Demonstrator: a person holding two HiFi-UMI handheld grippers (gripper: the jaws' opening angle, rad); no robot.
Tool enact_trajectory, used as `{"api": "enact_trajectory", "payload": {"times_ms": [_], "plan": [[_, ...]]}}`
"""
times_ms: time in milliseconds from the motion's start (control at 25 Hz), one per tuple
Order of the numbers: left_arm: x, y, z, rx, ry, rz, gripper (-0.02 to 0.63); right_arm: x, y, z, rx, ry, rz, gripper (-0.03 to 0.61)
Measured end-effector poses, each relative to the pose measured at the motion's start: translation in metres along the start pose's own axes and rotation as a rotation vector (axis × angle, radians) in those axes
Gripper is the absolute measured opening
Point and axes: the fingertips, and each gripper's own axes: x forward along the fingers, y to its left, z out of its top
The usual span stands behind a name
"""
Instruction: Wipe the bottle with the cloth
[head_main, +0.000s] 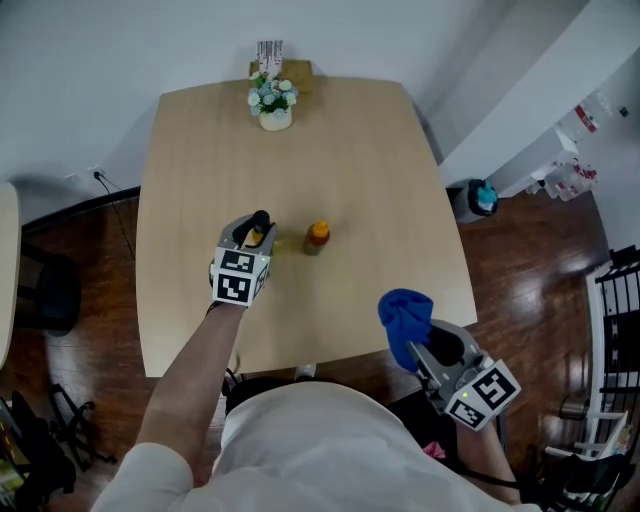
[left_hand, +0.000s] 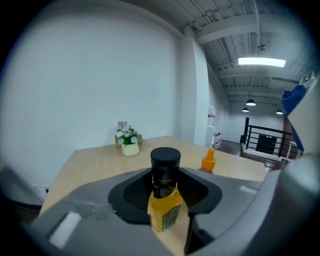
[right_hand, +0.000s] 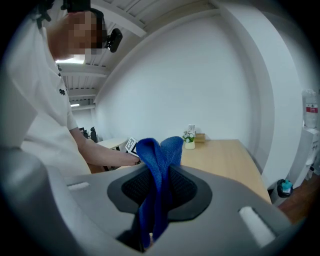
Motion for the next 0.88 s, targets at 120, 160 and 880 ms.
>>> {"api": "enact_trajectory", "payload": {"times_ms": [120, 160, 880], "plan": [[-0.012, -0.004, 0.003, 0.017, -0.005, -0.007, 0.16, 0.006, 0.002, 0.004, -0.007, -0.009, 0.013, 0.094], [-0.018, -0.006, 0.007, 0.019, -0.014, -0.012, 0.16, 0.009, 0.003, 0.007, -0.01, -0.015, 0.02, 0.094], [-0.163, -0.024, 0.036, 0.137, -0.031, -0.133, 0.158, 0.161, 0.154, 0.117, -0.248, -0.11, 0.364, 0.094]]}}
